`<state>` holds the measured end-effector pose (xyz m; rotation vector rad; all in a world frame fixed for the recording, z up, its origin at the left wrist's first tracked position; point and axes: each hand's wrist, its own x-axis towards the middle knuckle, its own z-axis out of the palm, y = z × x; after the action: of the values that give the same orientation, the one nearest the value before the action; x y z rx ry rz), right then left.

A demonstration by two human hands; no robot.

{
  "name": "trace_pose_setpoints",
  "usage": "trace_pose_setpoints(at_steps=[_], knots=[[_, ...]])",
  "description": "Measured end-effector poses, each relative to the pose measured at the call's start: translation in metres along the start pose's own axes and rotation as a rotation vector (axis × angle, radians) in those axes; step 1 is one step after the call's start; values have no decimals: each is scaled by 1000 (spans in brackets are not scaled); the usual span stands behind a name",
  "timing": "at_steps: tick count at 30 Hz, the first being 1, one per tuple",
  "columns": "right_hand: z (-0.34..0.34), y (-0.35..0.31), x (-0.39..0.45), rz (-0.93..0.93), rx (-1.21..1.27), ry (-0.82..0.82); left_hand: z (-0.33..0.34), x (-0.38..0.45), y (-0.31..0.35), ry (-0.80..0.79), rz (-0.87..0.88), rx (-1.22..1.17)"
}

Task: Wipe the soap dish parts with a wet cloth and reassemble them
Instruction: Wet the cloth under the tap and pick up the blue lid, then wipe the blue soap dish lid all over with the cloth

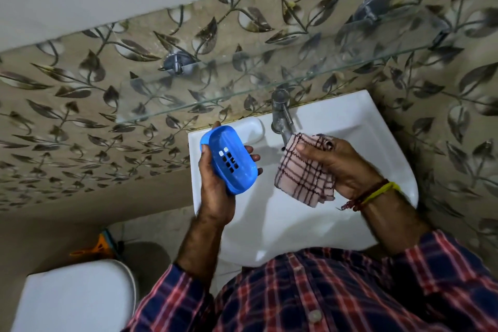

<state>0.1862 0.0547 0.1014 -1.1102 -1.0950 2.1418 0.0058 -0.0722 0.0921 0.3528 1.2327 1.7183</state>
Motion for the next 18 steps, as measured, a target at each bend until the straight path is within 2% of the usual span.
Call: trace_pose_setpoints(at_steps=[2, 6, 8, 11, 13, 16, 18], knots=[[-3, -4, 2, -1, 28, 28, 1, 3, 4, 8, 3, 36], [-1, -14, 5, -167, -154, 119, 7, 11, 11, 35, -31, 149], [0, -20, 4, -274, -260, 114, 12, 12, 15, 2, -56, 166], [-1, -24, 5, -335, -258, 85, 15, 16, 19, -76, -110, 99], [2, -24, 3, -268, -146, 51, 15, 19, 19, -104, -165, -10], [11, -24, -6, -49, 136, -59, 21, 20, 19, -137, -239, -112], [16, -23, -12, 28, 172, -147, 27, 19, 17, -108, -267, -117]])
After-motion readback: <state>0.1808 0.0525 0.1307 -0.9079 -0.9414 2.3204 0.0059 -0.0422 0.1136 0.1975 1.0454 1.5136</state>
